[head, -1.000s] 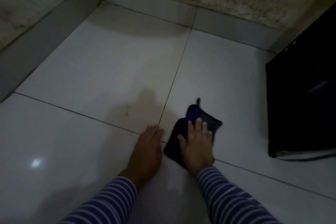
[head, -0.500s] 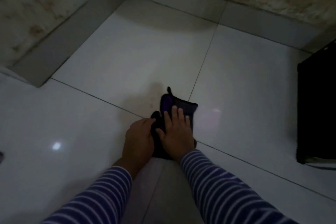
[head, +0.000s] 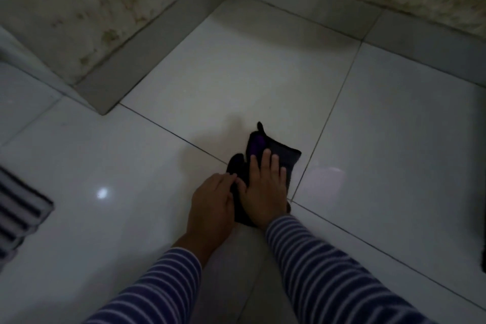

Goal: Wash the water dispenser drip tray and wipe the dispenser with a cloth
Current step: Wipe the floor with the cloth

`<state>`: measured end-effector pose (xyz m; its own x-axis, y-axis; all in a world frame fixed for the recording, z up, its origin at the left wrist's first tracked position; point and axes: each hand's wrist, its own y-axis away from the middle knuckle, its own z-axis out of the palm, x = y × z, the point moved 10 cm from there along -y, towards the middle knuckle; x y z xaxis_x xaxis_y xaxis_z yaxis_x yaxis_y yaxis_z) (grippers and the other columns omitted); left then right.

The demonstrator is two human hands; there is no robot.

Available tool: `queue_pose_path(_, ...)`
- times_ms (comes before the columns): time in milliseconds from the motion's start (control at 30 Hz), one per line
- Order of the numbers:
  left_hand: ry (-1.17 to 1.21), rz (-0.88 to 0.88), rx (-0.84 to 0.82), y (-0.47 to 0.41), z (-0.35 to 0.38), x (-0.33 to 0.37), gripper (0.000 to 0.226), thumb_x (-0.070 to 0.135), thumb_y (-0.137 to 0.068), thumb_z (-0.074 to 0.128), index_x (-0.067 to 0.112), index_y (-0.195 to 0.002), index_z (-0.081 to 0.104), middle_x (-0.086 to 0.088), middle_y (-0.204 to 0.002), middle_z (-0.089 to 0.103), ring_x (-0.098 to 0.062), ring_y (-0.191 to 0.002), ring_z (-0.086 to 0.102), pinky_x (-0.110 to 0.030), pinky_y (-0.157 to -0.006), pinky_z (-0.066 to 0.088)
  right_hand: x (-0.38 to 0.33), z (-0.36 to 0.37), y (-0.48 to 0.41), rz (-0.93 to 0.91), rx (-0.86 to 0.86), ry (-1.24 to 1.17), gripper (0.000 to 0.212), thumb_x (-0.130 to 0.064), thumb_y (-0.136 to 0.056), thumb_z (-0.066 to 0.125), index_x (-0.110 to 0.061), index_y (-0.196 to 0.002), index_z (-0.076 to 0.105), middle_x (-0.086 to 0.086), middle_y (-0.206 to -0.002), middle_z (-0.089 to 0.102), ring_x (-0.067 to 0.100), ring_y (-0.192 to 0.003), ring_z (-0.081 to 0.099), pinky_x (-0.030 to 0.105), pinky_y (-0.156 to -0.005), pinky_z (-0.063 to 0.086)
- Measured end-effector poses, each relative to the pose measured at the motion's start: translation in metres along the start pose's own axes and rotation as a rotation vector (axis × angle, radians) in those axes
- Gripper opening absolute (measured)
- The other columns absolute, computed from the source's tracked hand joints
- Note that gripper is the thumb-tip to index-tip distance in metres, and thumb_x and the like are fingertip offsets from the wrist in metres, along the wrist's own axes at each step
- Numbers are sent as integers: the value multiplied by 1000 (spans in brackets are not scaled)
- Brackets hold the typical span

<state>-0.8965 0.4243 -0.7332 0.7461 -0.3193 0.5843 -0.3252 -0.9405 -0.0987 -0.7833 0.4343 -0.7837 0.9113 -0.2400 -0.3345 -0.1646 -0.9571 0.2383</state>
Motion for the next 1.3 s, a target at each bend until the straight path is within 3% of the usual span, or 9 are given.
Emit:
queue_pose_path(200, -188, -64, -134, -2, 15, -16, 51, 28, -94, 48, 5, -139, 44, -21, -143, 44, -37, -130, 45, -48, -105, 38, -4, -1, -11, -151, -212, -190, 68, -35, -94, 46, -22, -152, 13, 5, -161, -10, 25, -148, -10, 41, -117, -7)
queue_pose_path(300, -329, -135, -268, 3, 42, -17, 64, 46, -97, 30, 18, -151, 11, -10, -160, 8, -31, -147, 7, -46, -116, 9, 47, -13, 9, -29, -128, -14, 70, -51, -96, 37, -25, -152, 6, 6, -160, -14, 26, -147, -13, 43, -117, -4)
queue_pose_path(400, -371, -61, -351, 4, 65, 7, 66, 44, -97, 28, 19, -151, 1, -10, -161, -3, -29, -147, -2, -46, -117, 2, 77, -17, 41, 136, -34, 1, 70, -56, -96, 28, -22, -152, 3, 9, -161, -12, 28, -147, -11, 44, -117, -4)
queue_pose_path(567, -321, -30, -369, -2, 71, 46, 67, 32, -77, 34, 17, -142, 33, -10, -147, 37, -29, -132, 34, -47, -111, 22, 91, -11, 81, 139, -92, -38, 65, -45, -99, 32, -21, -152, 3, 8, -160, -14, 28, -147, -12, 42, -118, -3)
queue_pose_path(800, -103, 190, -497, -16, 92, 98, 58, 27, -80, 53, 10, -134, 43, -10, -132, 51, -29, -127, 42, -39, -108, 31, 119, -62, 100, 129, 66, -345, 54, -2, -97, 43, -17, -148, 31, 1, -159, 6, 19, -148, 7, 20, -115, 7)
queue_pose_path(933, -381, 24, -484, -23, 89, 85, 46, 43, -86, 55, 14, -122, 49, -9, -126, 51, -28, -117, 44, -37, -95, 36, 130, -62, 125, 317, 147, -436, 37, -1, -92, 48, -9, -127, 58, 14, -126, 55, 26, -119, 49, 20, -99, 34)
queue_pose_path(1100, -577, -67, -577, -21, 87, 86, 34, 46, -90, 42, 23, -109, 59, -5, -114, 61, -28, -113, 47, -45, -96, 28, 116, -42, 135, 411, 42, -583, 35, -5, -90, 50, -11, -123, 60, 13, -117, 53, 22, -111, 51, 16, -90, 34)
queue_pose_path(1233, -335, -166, -682, -24, 87, 103, 41, 45, -94, 34, 22, -126, 47, -3, -130, 56, -27, -123, 47, -51, -111, 14, 116, -53, 131, 452, 10, -714, 24, -6, -86, 52, -12, -105, 65, 8, -106, 61, 22, -101, 57, 25, -79, 43)
queue_pose_path(1300, -29, -235, -685, -29, 81, 119, 39, 39, -96, 37, 16, -126, 46, -9, -133, 55, -27, -120, 50, -43, -111, 24, 121, -71, 130, 494, 71, -861, 23, -4, -82, 54, -14, -100, 64, 7, -102, 65, 22, -94, 60, 32, -78, 51)
